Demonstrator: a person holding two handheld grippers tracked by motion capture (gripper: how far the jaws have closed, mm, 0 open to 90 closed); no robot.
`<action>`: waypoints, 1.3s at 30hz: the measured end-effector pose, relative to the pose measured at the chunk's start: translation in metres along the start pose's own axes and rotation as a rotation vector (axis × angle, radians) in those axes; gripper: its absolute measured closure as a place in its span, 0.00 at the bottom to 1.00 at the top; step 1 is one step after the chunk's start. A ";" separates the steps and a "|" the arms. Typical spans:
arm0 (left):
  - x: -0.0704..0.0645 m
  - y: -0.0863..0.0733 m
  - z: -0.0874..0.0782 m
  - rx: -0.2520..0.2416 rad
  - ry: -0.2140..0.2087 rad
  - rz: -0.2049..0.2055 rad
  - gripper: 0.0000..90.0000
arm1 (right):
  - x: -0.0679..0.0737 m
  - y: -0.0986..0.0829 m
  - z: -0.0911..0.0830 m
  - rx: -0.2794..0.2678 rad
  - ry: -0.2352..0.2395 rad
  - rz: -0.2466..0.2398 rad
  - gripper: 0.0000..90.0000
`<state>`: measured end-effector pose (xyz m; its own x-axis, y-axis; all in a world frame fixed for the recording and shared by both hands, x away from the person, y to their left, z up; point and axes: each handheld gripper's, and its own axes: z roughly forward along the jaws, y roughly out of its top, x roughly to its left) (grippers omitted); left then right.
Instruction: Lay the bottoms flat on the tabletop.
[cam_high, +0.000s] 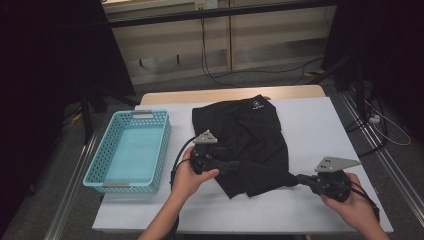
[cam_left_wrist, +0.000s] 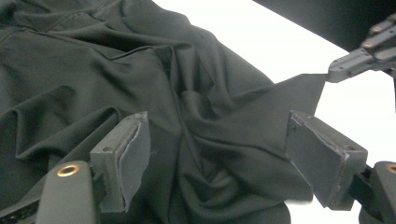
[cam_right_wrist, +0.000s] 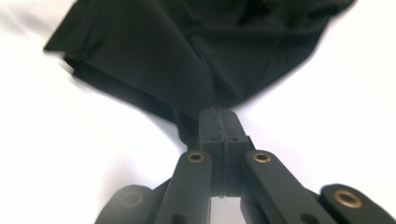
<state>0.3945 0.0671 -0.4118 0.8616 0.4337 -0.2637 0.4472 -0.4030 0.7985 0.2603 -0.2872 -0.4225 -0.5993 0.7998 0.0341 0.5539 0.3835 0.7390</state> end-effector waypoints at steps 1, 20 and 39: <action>0.000 0.001 0.000 -0.004 0.003 -0.002 0.25 | 0.000 -0.004 -0.003 0.000 0.000 0.000 1.00; 0.006 0.000 0.003 0.018 0.035 0.013 0.22 | -0.042 0.037 0.077 0.022 -0.143 0.202 0.63; 0.006 0.003 0.004 0.011 0.033 0.024 0.22 | -0.099 0.056 0.059 -0.062 -0.245 0.272 1.00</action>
<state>0.4022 0.0654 -0.4133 0.8641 0.4498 -0.2260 0.4289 -0.4229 0.7982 0.3849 -0.3172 -0.4245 -0.2751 0.9582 0.0783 0.6333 0.1193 0.7647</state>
